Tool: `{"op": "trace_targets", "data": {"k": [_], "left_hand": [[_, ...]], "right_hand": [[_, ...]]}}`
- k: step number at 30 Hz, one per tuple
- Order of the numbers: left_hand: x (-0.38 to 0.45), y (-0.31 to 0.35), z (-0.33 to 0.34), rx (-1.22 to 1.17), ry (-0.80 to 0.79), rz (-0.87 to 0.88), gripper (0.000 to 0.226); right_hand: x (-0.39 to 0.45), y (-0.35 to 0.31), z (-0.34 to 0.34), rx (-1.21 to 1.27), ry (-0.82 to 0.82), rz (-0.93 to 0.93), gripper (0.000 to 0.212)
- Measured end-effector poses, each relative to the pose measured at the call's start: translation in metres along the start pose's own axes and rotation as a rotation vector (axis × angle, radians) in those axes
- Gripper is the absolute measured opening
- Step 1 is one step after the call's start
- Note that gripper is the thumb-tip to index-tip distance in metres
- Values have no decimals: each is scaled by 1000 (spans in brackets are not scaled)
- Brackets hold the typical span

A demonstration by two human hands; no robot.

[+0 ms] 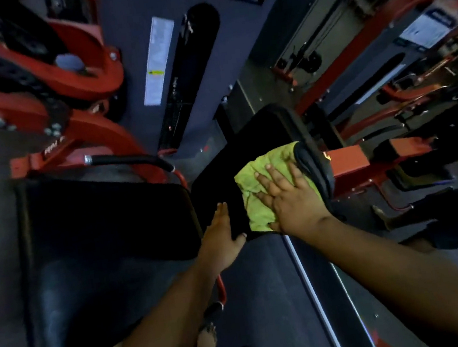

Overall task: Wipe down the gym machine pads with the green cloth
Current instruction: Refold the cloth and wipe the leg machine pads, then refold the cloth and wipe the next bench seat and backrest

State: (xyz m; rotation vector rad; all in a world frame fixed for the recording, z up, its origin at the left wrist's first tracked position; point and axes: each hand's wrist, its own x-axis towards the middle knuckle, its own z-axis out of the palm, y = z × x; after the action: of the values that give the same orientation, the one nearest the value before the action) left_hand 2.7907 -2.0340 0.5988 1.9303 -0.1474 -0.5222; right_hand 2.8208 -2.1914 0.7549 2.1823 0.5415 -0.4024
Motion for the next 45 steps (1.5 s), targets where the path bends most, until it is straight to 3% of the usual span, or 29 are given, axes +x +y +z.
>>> {"op": "trace_targets", "data": {"k": [5,10,12,15,18,20,25,28,32,36,38,40,43,45], "left_hand": [[-13,42,-30,78,-39,33,89],[-41,95,-40,-172,7,-119,76],[-56,107,-33,-312,25,-163,74],[-94,125,-19,-539,62,-191,40],[-132,126,-5,-709,144,-233,48],[-156,121,-1,-745,186,-166,48],[-213,104,-16,-711,481,-62,34],[-252,91,-36,-654,611,-91,35],[-314,88,-70,-614,658,-96,24],[-378,81,-105,-678,636,-46,25],[-418,68,-123,-703,658,-40,34],[-462,52,-141,-696,708,-56,38],[-527,25,-170,-577,874,-97,27],[-571,4,-188,-480,1038,-145,36]], "right_hand": [[-19,41,-20,254,112,255,84],[-51,31,-17,421,282,317,59],[-63,17,-14,520,371,305,56],[-79,-8,-8,739,493,254,57],[-95,-35,-3,964,616,183,58],[-106,-54,-6,1054,650,93,64],[-121,-91,-21,1185,529,-215,95],[-119,-102,-33,1473,485,-338,93],[-118,-129,-70,1785,361,-382,84],[-128,-177,-119,2119,144,-568,94],[-142,-209,-150,2166,79,-618,82],[-162,-241,-184,2207,40,-689,54],[-188,-286,-233,2294,114,-752,37],[-203,-312,-266,2287,199,-760,32]]}}
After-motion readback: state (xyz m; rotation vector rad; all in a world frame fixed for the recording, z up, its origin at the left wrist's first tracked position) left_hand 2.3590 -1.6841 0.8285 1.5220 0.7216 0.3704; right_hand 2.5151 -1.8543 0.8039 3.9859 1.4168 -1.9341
